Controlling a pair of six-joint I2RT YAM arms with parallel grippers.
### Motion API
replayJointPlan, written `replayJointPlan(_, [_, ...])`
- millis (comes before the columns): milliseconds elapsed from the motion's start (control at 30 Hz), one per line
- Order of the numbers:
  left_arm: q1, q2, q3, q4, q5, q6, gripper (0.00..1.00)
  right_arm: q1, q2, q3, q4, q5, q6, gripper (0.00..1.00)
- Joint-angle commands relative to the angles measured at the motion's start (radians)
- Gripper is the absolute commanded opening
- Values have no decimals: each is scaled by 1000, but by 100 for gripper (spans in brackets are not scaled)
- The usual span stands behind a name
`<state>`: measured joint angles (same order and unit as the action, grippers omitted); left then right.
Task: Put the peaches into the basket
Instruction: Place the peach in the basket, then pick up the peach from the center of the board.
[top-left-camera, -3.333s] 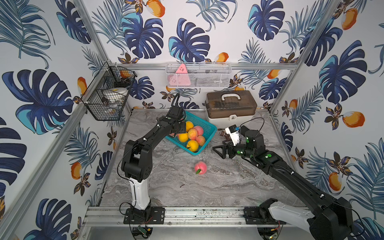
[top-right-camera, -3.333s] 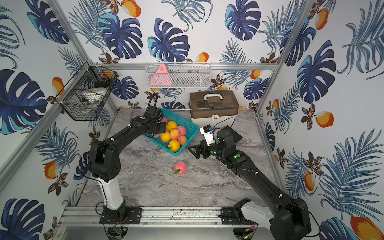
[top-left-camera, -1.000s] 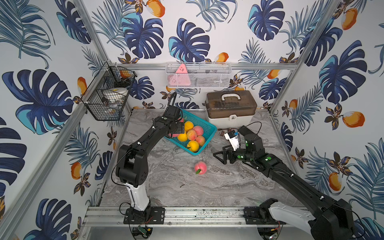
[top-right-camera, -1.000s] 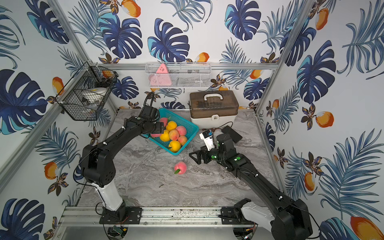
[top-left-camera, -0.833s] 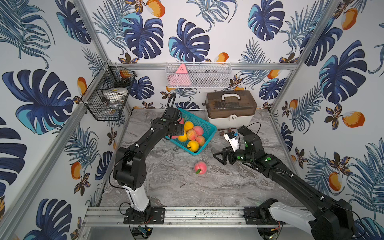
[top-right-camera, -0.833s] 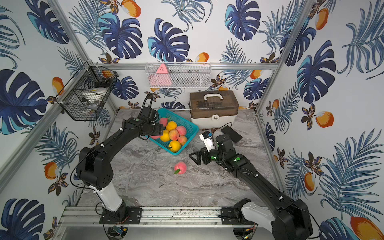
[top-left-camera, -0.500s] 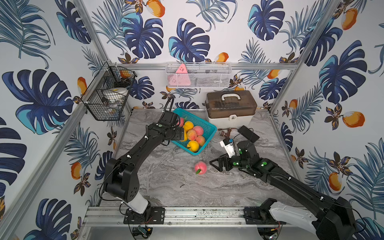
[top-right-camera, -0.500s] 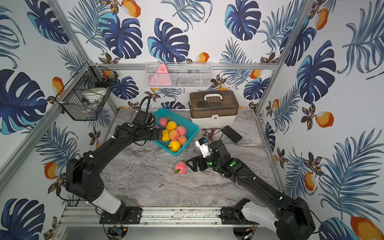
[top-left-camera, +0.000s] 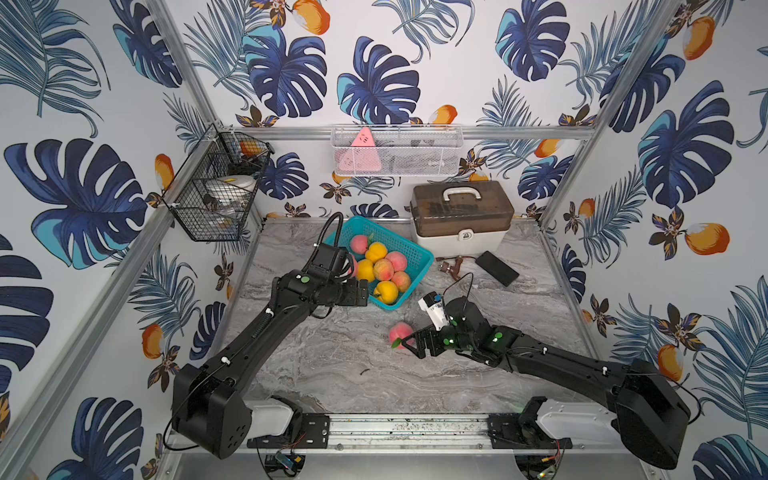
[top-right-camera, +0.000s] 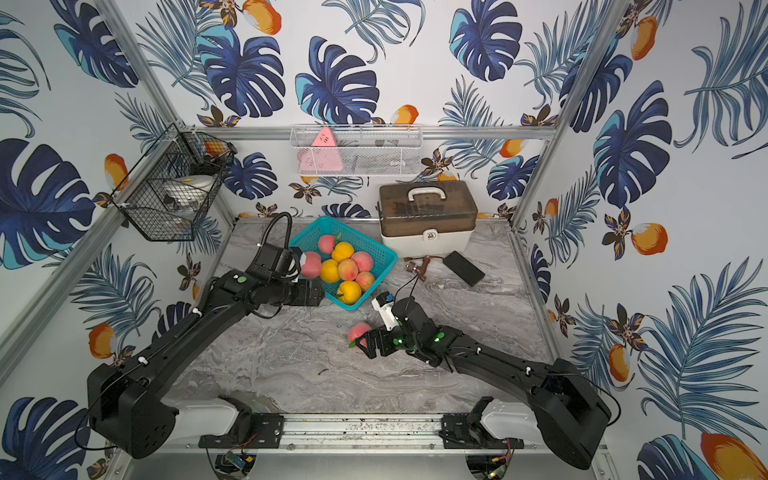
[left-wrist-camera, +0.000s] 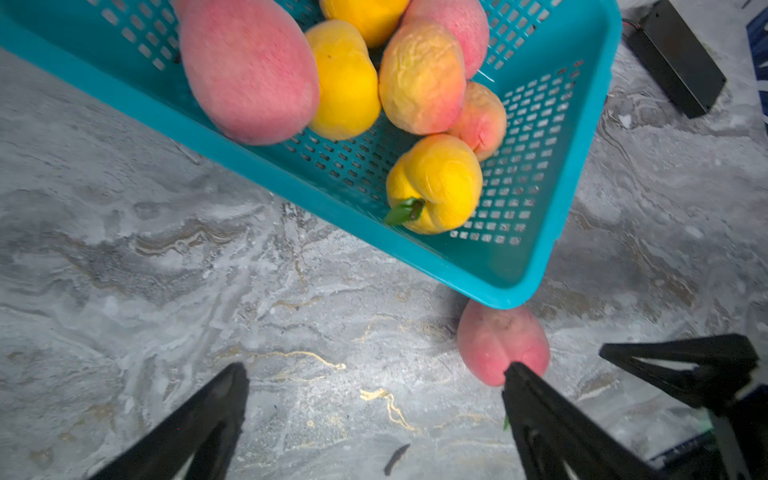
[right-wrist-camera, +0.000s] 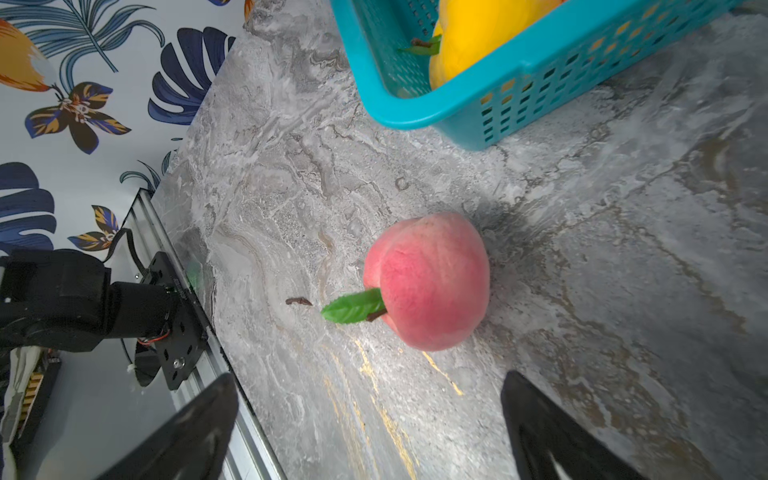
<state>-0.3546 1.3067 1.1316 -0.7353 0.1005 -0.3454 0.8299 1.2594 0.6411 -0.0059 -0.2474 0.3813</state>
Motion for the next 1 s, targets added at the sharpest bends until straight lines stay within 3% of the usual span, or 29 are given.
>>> replayJointPlan(0, [-15,-23,-26,-23,106,-7,99,5,28,2,75,38,10,100])
replayJointPlan(367, [-23,-96,-143,16,195,-42,99,5,168,51,121,53,6,100])
replayJointPlan(967, [-23,-89,-133,54,213,-83,98,4,312,94,160,68,-18,98])
